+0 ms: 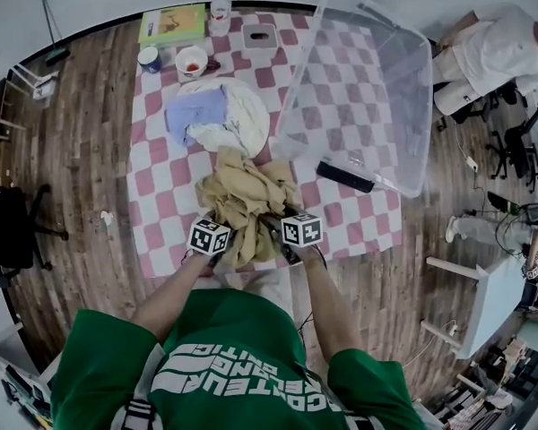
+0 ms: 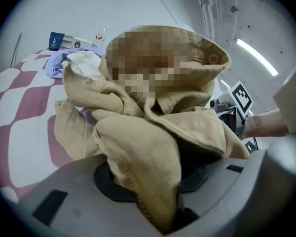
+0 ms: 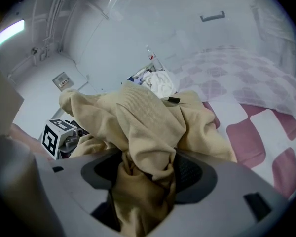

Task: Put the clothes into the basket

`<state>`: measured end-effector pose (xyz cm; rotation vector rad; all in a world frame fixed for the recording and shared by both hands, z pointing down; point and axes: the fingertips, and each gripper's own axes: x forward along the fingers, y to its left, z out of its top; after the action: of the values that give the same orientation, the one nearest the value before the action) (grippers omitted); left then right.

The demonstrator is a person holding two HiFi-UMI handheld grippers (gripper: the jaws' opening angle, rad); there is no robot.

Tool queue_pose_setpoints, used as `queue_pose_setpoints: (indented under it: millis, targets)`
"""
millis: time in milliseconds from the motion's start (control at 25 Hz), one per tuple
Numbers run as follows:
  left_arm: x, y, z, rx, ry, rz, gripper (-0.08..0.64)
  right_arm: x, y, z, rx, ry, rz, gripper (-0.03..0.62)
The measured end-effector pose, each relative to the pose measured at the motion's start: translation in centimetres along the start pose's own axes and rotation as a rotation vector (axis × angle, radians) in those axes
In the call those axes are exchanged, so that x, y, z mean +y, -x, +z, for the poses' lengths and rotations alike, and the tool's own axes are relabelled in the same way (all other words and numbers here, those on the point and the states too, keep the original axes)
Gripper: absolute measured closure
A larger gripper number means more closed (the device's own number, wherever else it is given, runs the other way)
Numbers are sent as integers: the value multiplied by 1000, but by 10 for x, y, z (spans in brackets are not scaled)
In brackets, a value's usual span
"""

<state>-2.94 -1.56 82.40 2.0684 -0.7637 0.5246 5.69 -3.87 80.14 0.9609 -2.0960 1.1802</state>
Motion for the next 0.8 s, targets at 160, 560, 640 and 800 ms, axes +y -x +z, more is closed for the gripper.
queue_pose_setpoints:
  millis: [160,560,640,800]
  targets:
    - [-8,-1,9,-33,7,-16,438,4,1,6,-3,10,22,324]
    - [-25,9,20,-115,32,-53,472,29,12,10,-52,67,66,410]
    - [-27,16,22,-143,36,-55,476,36,14,12,-66,86,74,416]
    - [-29,34,24,-188,34,-40,477,56,17,17,-89,130,90,419]
